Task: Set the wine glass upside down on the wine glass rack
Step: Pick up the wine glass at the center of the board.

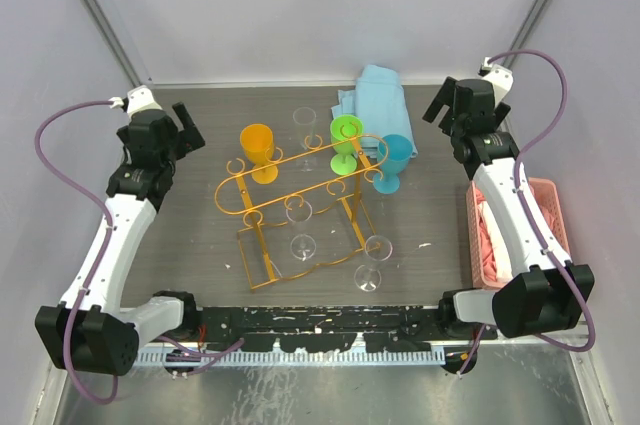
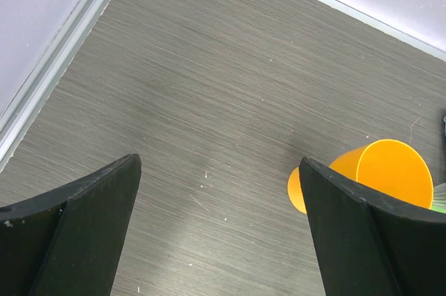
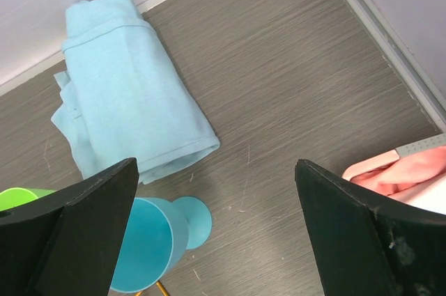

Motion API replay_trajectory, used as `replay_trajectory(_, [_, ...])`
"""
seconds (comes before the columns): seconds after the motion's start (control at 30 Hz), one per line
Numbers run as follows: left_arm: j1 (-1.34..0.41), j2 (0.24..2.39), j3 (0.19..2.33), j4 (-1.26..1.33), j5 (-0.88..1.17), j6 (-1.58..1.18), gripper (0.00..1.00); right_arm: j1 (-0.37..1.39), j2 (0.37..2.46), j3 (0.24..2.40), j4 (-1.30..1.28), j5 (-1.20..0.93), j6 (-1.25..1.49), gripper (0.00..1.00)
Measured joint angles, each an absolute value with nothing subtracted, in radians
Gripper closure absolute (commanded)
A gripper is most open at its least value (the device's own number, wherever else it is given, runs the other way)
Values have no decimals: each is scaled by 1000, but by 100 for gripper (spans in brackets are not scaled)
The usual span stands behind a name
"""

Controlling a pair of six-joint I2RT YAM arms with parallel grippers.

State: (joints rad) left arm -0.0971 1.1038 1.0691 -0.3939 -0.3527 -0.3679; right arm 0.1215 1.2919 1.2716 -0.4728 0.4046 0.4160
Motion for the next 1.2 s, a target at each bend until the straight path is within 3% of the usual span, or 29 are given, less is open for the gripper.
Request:
replay_trajectory(0.6, [-86,1107,1085,-426,-425,-395,2,124,1270,1272,-465,400,385,0])
replay_trajectory(1.2, [-39,1224,1235,-494,-189,-373,1,125,1241,1231,-394,189,395,0])
